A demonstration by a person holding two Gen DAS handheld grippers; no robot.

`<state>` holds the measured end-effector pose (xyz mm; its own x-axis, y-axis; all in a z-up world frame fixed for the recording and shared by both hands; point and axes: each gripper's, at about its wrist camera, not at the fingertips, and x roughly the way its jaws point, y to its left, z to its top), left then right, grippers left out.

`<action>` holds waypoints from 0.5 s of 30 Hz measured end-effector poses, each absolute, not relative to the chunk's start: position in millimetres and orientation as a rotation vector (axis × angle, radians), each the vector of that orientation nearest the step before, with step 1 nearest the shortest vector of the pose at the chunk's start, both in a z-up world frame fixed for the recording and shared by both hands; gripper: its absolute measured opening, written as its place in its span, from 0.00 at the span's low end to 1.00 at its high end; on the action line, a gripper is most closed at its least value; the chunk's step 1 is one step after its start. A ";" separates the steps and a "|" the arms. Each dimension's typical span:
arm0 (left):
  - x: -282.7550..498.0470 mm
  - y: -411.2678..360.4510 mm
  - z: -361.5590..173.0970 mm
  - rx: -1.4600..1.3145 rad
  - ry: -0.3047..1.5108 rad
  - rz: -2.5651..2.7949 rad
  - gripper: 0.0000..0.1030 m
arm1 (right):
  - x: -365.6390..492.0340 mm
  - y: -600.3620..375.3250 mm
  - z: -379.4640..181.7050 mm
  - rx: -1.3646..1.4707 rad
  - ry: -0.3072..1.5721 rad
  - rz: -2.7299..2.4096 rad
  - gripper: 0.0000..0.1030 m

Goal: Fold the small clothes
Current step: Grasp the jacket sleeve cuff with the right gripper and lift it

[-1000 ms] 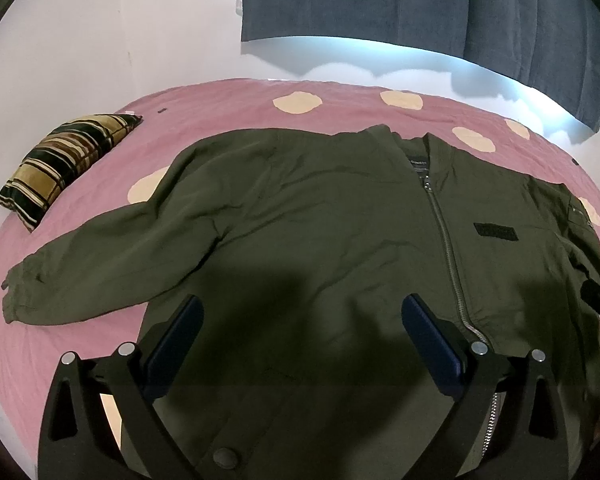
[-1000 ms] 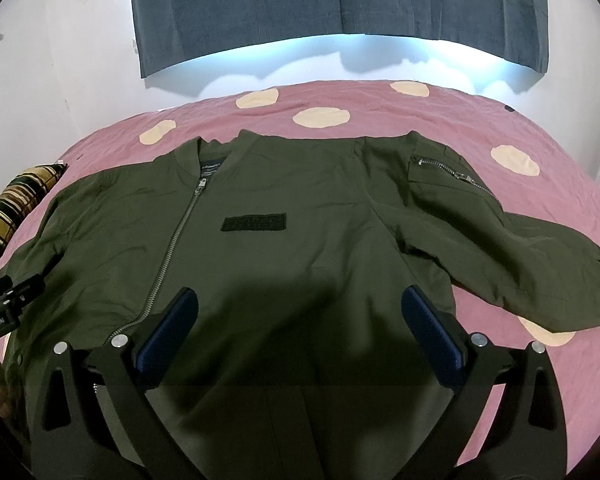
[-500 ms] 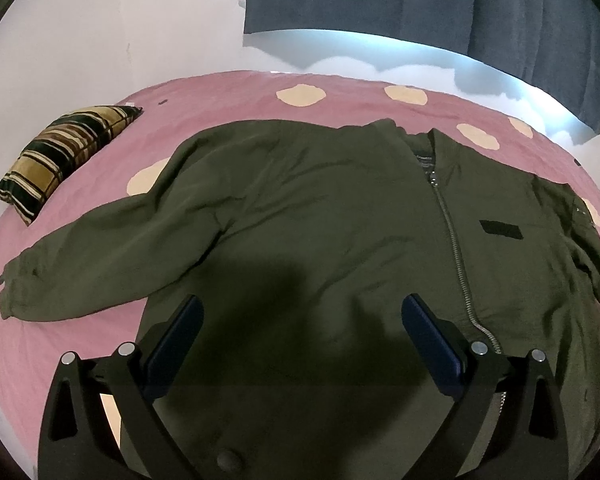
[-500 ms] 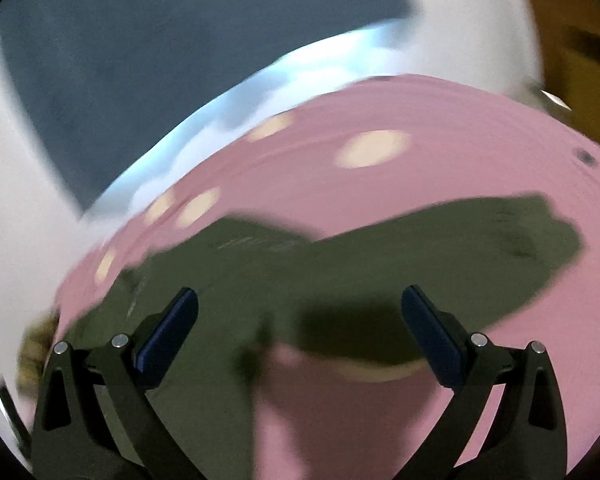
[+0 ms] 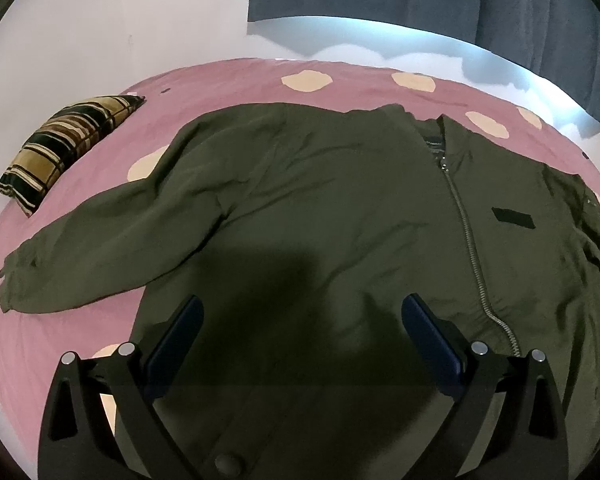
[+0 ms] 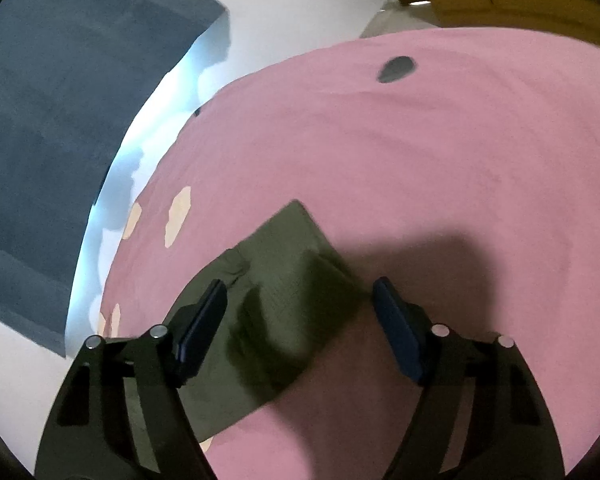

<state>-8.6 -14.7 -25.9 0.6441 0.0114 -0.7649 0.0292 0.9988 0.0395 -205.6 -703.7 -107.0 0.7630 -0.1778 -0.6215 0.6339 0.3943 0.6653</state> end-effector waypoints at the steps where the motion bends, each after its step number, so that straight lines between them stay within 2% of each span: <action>1: -8.9 -15.1 -26.0 0.052 0.871 -0.009 0.96 | -201.5 -703.8 -108.4 1.045 0.516 -0.537 0.49; 5: -10.0 -16.1 -26.0 0.058 0.873 -0.004 0.96 | -179.6 -702.6 -108.8 1.029 0.557 -0.467 0.16; 10: -11.4 -11.6 -23.3 0.060 0.868 0.001 0.96 | -213.7 -729.1 -105.0 1.076 0.456 -0.565 0.13; 12: -11.2 -9.1 -21.9 0.064 0.864 0.001 0.96 | -213.7 -735.2 -111.7 1.121 0.463 -0.559 0.13; 15: -9.9 -2.3 -19.1 0.069 0.856 0.007 0.96 | -207.8 -726.6 -96.3 1.046 0.463 -0.585 0.13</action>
